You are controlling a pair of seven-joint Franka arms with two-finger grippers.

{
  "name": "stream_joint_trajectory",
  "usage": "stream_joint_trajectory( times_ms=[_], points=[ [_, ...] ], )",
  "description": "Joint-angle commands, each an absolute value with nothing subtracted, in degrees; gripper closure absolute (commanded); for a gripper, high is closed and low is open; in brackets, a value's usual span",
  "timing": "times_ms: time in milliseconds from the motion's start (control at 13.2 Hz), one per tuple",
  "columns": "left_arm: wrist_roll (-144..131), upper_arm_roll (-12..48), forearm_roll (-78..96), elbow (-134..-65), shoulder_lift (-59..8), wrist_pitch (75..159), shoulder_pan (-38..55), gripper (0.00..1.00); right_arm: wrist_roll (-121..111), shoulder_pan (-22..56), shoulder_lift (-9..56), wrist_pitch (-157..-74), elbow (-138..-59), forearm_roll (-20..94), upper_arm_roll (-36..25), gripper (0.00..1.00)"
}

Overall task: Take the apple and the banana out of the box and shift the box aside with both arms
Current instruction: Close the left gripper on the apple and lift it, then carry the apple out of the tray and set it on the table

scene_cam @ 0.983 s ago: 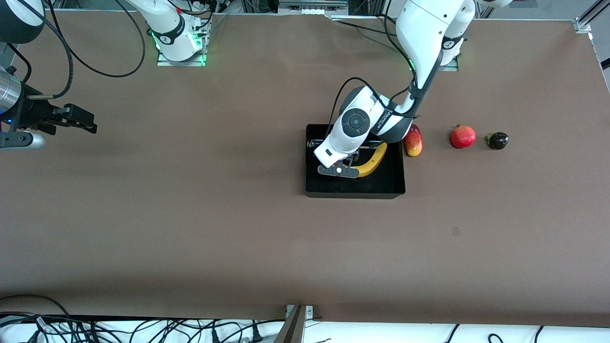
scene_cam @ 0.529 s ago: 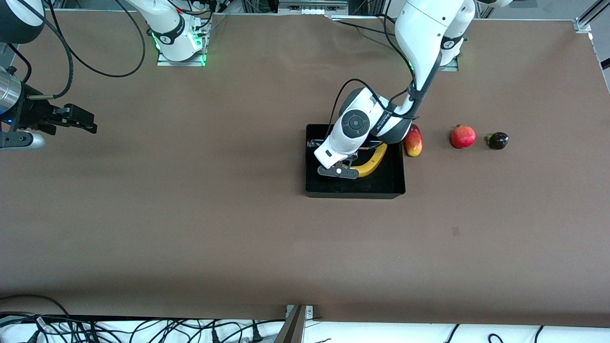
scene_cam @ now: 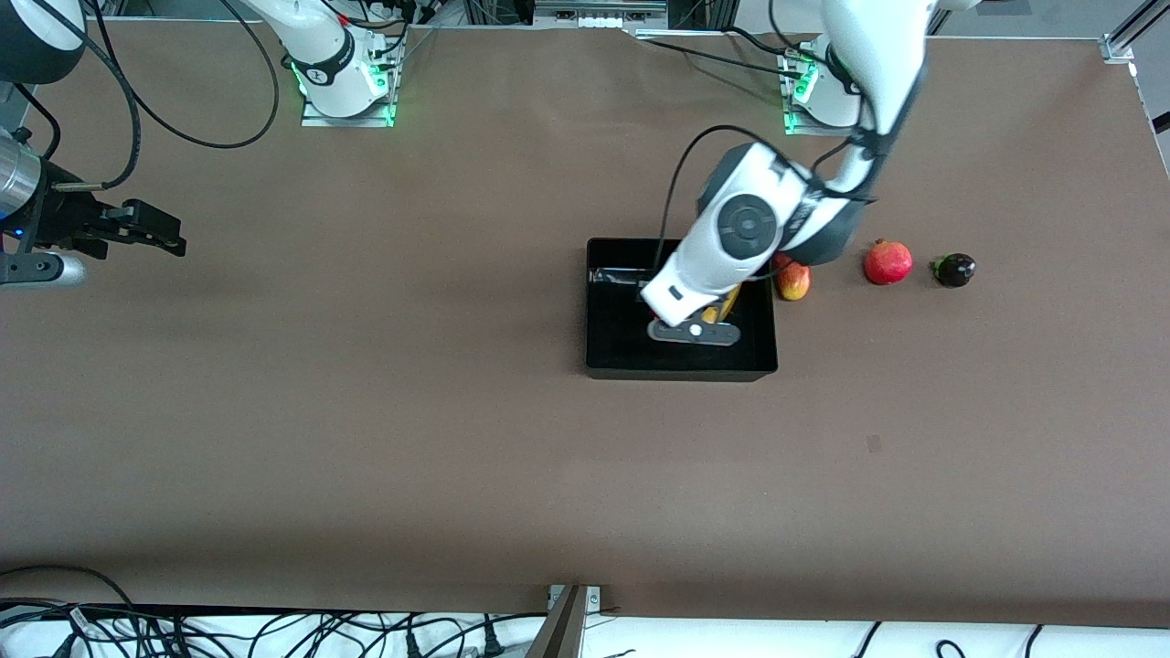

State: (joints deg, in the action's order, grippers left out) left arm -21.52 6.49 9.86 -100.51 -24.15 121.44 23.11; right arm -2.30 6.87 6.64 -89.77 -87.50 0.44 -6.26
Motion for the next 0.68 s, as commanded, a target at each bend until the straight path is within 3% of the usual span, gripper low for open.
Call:
stream_joint_trajectory(
  times_ms=[0,227,605],
  points=[
    [-10.33,7.73,10.72,-101.95,-20.49,116.91,15.06,1.0,-2.02,6.42,7.38,-89.65,-86.22,0.97,-6.06,0.0],
    [3.12,7.73,10.55,-103.0,-20.48,114.7,7.93,1.0,-2.02,6.42,7.38,-89.65,-86.22,0.97,-6.06,0.0],
    [17.47,7.56,6.17,-105.37,-25.65,119.6,0.19,1.0,-2.02,6.42,7.38,-89.56,-86.22,1.23,-6.06,0.0]
  ],
)
